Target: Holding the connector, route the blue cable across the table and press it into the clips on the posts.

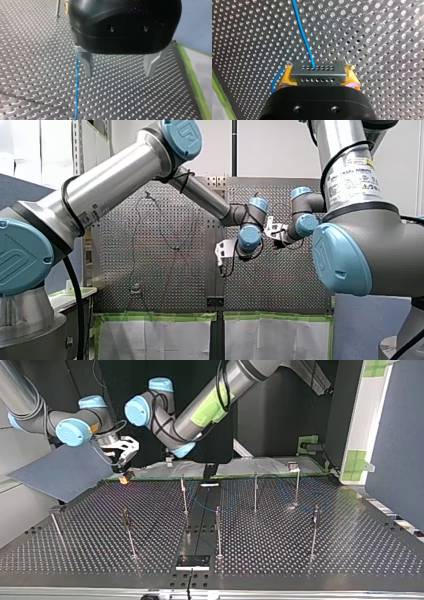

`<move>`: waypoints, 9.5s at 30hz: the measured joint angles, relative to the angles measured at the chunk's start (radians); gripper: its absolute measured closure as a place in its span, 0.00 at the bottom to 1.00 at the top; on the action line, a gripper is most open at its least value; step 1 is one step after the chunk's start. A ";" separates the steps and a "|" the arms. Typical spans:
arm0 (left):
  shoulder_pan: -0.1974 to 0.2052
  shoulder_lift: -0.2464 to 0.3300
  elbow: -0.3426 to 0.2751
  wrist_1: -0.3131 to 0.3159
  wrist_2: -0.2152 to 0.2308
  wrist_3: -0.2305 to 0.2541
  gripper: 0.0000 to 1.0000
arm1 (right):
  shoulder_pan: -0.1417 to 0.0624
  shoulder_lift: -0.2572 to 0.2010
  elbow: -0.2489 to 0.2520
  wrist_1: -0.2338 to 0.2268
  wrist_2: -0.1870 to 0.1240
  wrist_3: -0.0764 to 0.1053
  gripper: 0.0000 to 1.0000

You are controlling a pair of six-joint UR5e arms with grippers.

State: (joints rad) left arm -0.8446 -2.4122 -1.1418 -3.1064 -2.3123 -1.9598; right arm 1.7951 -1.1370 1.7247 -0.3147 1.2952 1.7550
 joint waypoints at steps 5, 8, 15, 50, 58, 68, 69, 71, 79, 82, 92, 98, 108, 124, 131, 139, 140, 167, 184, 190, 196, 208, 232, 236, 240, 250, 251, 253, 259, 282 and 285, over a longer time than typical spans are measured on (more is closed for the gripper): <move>-0.003 -0.015 0.045 -0.001 -0.015 -0.030 0.00 | -0.004 0.000 0.000 -0.001 -0.003 0.000 1.00; -0.004 -0.022 0.070 0.000 -0.018 -0.037 0.00 | -0.006 0.000 0.000 -0.001 -0.006 0.000 1.00; -0.004 -0.056 0.126 -0.003 -0.038 -0.050 0.00 | -0.009 0.000 0.000 -0.001 -0.015 -0.001 1.00; 0.030 -0.213 0.433 -0.104 -0.094 -0.120 0.00 | -0.013 -0.001 -0.004 0.000 -0.033 -0.001 1.00; 0.048 -0.223 0.483 -0.103 -0.085 -0.136 0.00 | -0.021 -0.002 -0.005 0.005 -0.040 0.013 1.00; 0.056 -0.247 0.462 -0.101 -0.066 -0.138 0.00 | -0.027 -0.031 -0.006 0.023 -0.043 0.019 1.00; 0.056 -0.249 0.460 -0.102 -0.065 -0.139 0.00 | -0.027 -0.034 -0.006 0.023 -0.045 0.020 1.00; 0.055 -0.252 0.456 -0.102 -0.065 -0.138 0.00 | -0.028 -0.037 -0.006 0.024 -0.050 0.020 1.00; 0.052 -0.247 0.454 -0.103 -0.087 -0.134 0.51 | -0.028 -0.039 -0.006 0.025 -0.054 0.022 1.00; 0.054 -0.246 0.455 -0.101 -0.076 -0.119 0.51 | -0.029 -0.039 -0.006 0.025 -0.054 0.022 1.00; 0.053 -0.234 0.455 -0.142 -0.006 -0.039 0.53 | -0.029 -0.038 -0.006 0.025 -0.056 0.022 1.00; 0.046 -0.233 0.458 -0.190 0.029 0.009 0.57 | -0.028 -0.038 -0.006 0.023 -0.063 0.022 1.00; 0.057 -0.231 0.472 -0.242 0.054 0.091 0.85 | -0.028 -0.037 -0.006 0.020 -0.070 0.022 1.00; 0.066 -0.240 0.492 -0.262 0.038 0.110 1.00 | -0.031 -0.038 -0.006 0.017 -0.071 0.026 1.00; 0.061 -0.221 0.479 -0.236 -0.026 0.047 1.00 | -0.032 -0.039 -0.006 0.021 -0.073 0.026 1.00; 0.062 -0.202 0.463 -0.229 -0.051 -0.026 1.00 | -0.032 -0.053 -0.008 0.023 -0.078 0.027 1.00; 0.061 -0.196 0.457 -0.229 -0.046 -0.036 1.00 | -0.032 -0.058 -0.009 0.023 -0.080 0.027 1.00; 0.048 -0.002 0.368 -0.218 -0.038 -0.150 1.00 | -0.032 -0.195 -0.055 0.134 -0.091 0.049 1.00; 0.033 0.054 0.369 -0.221 -0.041 -0.124 1.00 | -0.057 -0.283 -0.106 0.214 -0.103 0.069 1.00; 0.033 0.062 0.374 -0.220 -0.030 -0.123 1.00 | -0.060 -0.290 -0.109 0.221 -0.105 0.068 1.00; 0.031 0.061 0.398 -0.220 -0.013 -0.123 1.00 | -0.060 -0.294 -0.126 0.231 -0.119 0.066 1.00; 0.023 0.041 0.487 -0.234 0.013 -0.117 1.00 | -0.061 -0.309 -0.165 0.251 -0.131 0.065 1.00; 0.042 -0.020 0.577 -0.231 -0.002 -0.110 1.00 | -0.079 -0.276 -0.201 0.246 -0.189 0.053 1.00; 0.046 -0.025 0.591 -0.231 -0.003 -0.109 1.00 | -0.084 -0.270 -0.219 0.247 -0.199 0.052 1.00; 0.051 -0.030 0.599 -0.232 -0.002 -0.109 1.00 | -0.089 -0.263 -0.231 0.248 -0.210 0.052 1.00; 0.065 -0.038 0.617 -0.232 -0.002 -0.109 1.00 | -0.092 -0.254 -0.251 0.247 -0.227 0.046 1.00; 0.066 -0.039 0.618 -0.232 -0.002 -0.110 1.00 | -0.091 -0.254 -0.253 0.247 -0.227 0.045 1.00; 0.067 -0.041 0.618 -0.231 -0.002 -0.110 1.00 | -0.091 -0.253 -0.257 0.247 -0.228 0.044 1.00; 0.077 -0.050 0.618 -0.225 -0.002 -0.110 1.00 | -0.090 -0.250 -0.261 0.246 -0.233 0.041 1.00; 0.088 -0.030 0.586 -0.169 0.017 -0.104 1.00 | -0.067 -0.236 -0.288 0.242 -0.246 0.037 1.00; 0.089 -0.030 0.586 -0.169 0.017 -0.104 1.00 | -0.067 -0.236 -0.288 0.242 -0.246 0.037 1.00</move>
State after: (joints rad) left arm -0.7561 -2.4424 -0.5554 -3.2755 -2.2954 -2.0639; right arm 1.7278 -1.3726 1.4363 -0.0730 1.0496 1.7922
